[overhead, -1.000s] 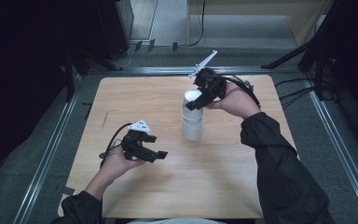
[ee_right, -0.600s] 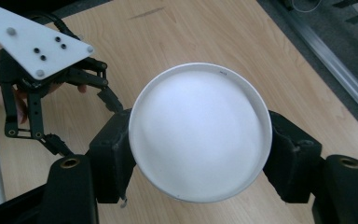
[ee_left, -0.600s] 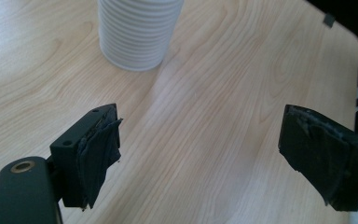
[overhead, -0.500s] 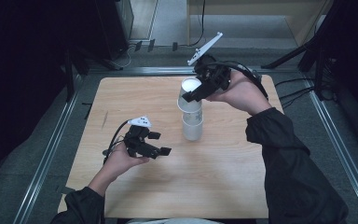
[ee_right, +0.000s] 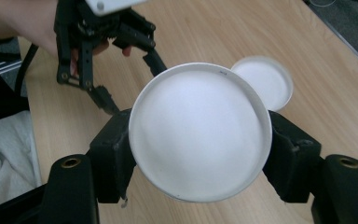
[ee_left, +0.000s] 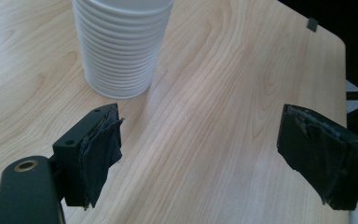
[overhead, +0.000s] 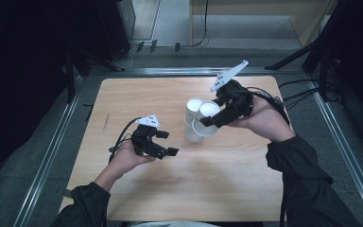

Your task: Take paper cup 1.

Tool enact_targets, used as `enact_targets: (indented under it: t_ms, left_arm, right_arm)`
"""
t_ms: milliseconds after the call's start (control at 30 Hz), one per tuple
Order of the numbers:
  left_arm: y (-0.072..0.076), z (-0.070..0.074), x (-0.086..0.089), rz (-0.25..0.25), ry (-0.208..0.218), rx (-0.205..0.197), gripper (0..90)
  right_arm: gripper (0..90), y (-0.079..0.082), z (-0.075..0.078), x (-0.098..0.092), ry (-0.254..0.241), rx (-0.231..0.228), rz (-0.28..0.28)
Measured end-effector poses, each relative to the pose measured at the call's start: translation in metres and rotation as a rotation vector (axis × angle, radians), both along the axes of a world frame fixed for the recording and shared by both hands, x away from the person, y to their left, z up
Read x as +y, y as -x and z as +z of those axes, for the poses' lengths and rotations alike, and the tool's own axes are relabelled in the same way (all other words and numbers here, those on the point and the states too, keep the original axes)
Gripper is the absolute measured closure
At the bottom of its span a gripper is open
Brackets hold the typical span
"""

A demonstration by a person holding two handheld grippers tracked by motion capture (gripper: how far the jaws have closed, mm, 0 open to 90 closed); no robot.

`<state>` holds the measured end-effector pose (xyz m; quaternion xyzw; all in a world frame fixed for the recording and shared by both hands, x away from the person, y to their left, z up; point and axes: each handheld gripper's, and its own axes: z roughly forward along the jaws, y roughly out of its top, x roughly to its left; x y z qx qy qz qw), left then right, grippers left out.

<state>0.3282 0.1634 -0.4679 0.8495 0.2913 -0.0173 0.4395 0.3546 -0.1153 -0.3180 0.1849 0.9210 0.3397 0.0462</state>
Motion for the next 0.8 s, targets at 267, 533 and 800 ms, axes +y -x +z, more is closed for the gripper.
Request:
enact_targets:
  t_ms: [267,533,800]
  left_arm:
    - [0.000,-0.003,-0.005,-0.042,0.020,0.005,15.0]
    - [0.004,-0.002,-0.006,-0.061,-0.003,-0.028,15.4]
    - [0.009,0.001,-0.003,-0.052,0.019,-0.037,15.4]
  right_arm:
    - [33.8,0.014,-0.042,-0.014,-0.023,0.025,0.006]
    - [33.9,0.021,-0.078,-0.014,-0.029,0.041,0.042]
    - [34.0,0.024,-0.106,-0.010,-0.036,0.065,0.071]
